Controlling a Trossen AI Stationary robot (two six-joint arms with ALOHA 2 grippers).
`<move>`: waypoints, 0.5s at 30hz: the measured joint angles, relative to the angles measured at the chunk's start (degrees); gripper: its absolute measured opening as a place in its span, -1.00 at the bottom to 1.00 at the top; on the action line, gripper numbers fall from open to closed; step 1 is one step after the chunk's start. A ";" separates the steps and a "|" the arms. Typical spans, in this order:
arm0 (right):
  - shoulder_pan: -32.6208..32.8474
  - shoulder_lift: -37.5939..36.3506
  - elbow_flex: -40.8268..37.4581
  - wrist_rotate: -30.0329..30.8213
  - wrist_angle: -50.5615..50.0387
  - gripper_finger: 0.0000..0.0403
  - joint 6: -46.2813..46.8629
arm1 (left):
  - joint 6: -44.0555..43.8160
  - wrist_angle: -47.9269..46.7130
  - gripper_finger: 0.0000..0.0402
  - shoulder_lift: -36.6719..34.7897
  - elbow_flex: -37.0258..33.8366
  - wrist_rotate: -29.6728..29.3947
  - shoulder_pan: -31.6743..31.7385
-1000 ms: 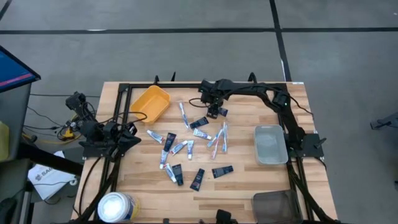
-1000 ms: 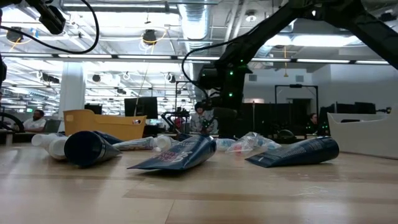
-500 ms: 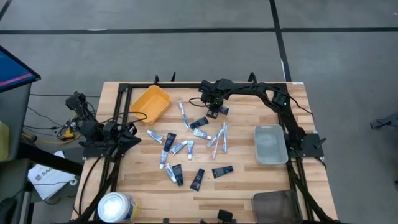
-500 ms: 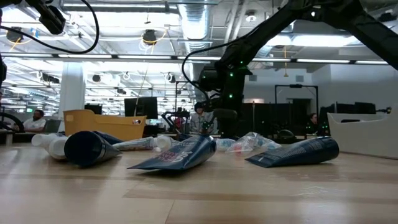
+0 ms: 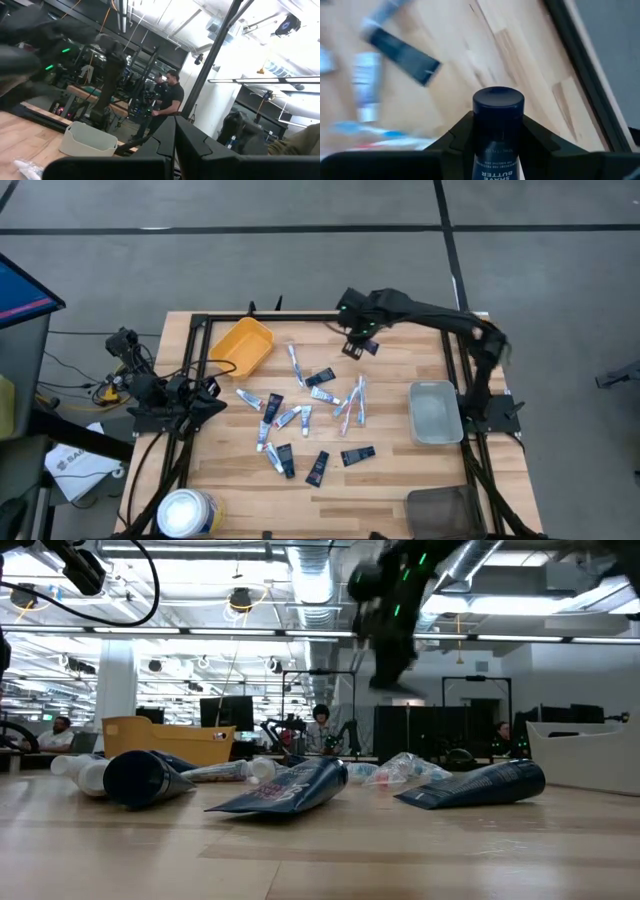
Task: Pick & Place Travel size toiletries
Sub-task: Put the blue shave cream into the black bin
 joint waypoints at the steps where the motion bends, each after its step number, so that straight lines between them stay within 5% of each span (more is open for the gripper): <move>1: 0.96 -2.15 0.03 -0.01 -0.88 -0.50 1.52 | 0.00 -0.04 -0.99 0.00 0.00 0.00 0.00; 7: 10.03 -12.53 0.01 -0.15 -9.21 -0.46 12.74 | 0.00 0.03 -0.99 -0.01 0.00 -0.01 0.00; 15: 32.48 -20.57 0.01 1.32 -18.00 -0.45 39.66 | 0.00 0.21 -0.99 0.00 0.00 0.00 0.00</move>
